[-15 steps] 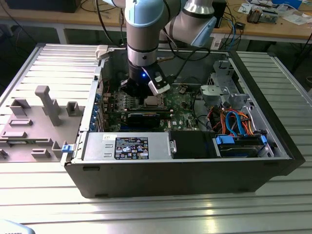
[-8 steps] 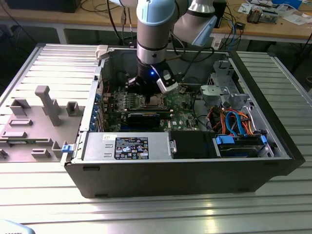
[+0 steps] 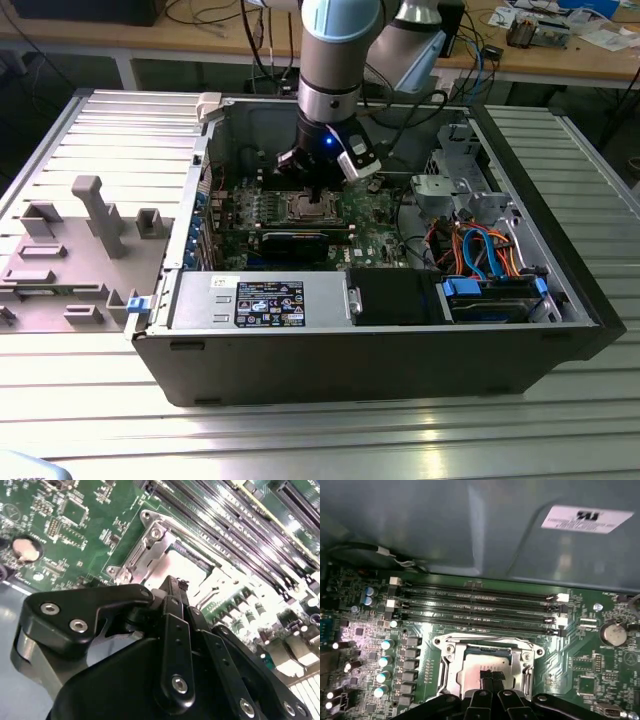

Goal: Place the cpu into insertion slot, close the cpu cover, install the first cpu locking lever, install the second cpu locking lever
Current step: 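Install the second cpu locking lever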

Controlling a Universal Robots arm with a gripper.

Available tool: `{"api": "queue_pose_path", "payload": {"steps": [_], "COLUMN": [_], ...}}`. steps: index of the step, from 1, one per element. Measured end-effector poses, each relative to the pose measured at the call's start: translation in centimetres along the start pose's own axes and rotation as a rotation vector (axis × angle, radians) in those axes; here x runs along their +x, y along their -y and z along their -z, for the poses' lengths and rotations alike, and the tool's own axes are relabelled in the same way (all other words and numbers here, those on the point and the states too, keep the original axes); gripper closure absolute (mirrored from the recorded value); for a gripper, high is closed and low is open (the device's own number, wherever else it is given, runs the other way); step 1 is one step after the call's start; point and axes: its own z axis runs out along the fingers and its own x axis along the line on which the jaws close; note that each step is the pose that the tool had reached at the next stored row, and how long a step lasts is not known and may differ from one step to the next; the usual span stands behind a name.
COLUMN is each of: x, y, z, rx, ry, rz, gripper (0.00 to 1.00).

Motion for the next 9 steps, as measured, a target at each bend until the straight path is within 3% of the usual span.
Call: {"api": "queue_pose_path", "payload": {"steps": [2, 9], "x": [-0.03, -0.02], "y": [-0.13, -0.15], "z": [0.38, 0.39], "rx": [0.0022, 0.0031], "ry": [-0.0001, -0.0003], "rz": [0.000, 0.000], "gripper": [0.89, 0.89]}}
